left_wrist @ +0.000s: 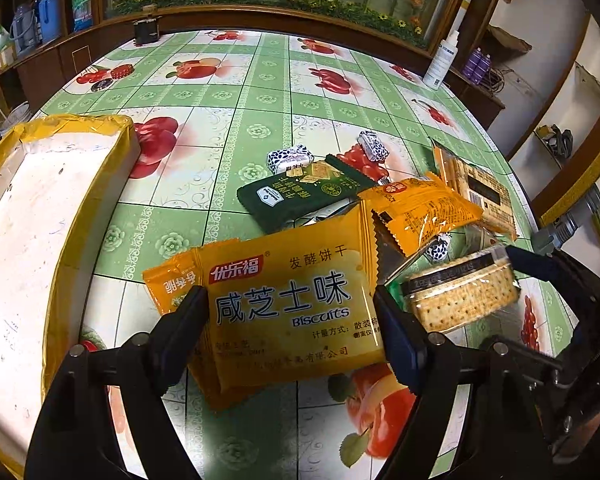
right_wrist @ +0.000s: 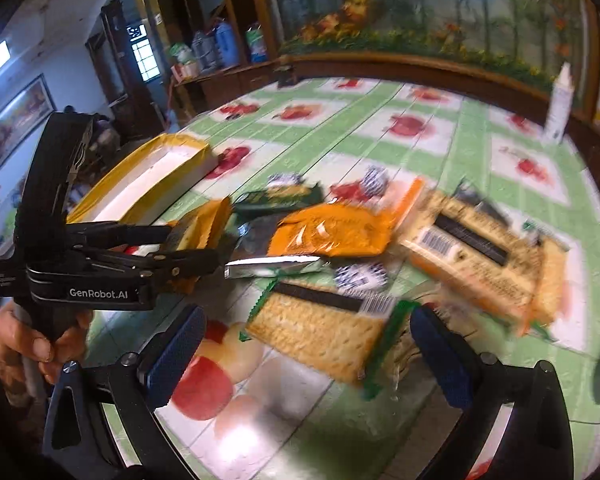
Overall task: Organize snacks
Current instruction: 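Grasp the yellow cheese biscuit pack with left gripper while right grasps the cracker pack, then carry both packs into the yellow tray and open both grippers to release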
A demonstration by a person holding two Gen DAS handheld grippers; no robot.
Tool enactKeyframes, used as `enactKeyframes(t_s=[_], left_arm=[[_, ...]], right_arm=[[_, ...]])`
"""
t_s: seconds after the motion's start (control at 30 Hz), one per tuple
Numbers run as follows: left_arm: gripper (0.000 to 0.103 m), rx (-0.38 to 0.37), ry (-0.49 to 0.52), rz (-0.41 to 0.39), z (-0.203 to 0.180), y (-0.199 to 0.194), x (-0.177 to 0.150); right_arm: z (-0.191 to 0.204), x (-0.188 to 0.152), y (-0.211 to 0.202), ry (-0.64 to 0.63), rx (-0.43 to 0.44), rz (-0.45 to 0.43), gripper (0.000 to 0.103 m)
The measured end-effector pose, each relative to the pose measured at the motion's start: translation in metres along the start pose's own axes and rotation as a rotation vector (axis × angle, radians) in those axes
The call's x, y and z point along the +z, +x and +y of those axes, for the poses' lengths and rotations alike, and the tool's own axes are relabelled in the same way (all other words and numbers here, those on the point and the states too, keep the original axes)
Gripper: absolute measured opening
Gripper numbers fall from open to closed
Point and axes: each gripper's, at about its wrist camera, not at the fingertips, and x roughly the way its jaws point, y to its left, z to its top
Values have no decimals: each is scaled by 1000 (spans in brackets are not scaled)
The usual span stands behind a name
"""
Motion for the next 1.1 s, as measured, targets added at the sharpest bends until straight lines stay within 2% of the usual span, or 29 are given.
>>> enactKeyframes(t_s=[0.13, 0.23, 0.4, 0.5, 0.53, 0.63, 0.8, 0.87, 0.9, 0.97, 1.1], left_arm=[[81, -8, 33, 12, 4, -4, -6], [81, 3, 56, 16, 5, -6, -9], [81, 9, 44, 26, 10, -7, -8], [81, 13, 38, 39, 12, -6, -6], [82, 13, 38, 41, 11, -5, -6], [83, 29, 26, 48, 8, -1, -3], [85, 95, 32, 42, 0, 8, 2], [84, 111, 40, 35, -2, 9, 1], [83, 112, 45, 24, -2, 8, 0], [72, 111, 47, 8, 0, 4, -3], [68, 46, 16, -35, 9, -14, -9]], right_arm=[[32, -16, -19, -124, 111, 50, 103], [46, -26, -33, -197, 34, 14, 103], [37, -9, -5, -159, 99, 46, 103], [34, -5, 24, -141, 88, 118, 91], [34, -9, 30, -137, 83, 142, 82], [40, -19, 31, -158, 48, 144, 81], [40, -30, 29, -129, 11, 128, 70], [41, -29, 29, -114, 10, 120, 50], [41, -29, 28, -107, 14, 122, 49], [44, -30, 26, -110, 5, 126, 48], [50, -40, 14, -108, -3, 106, 47]])
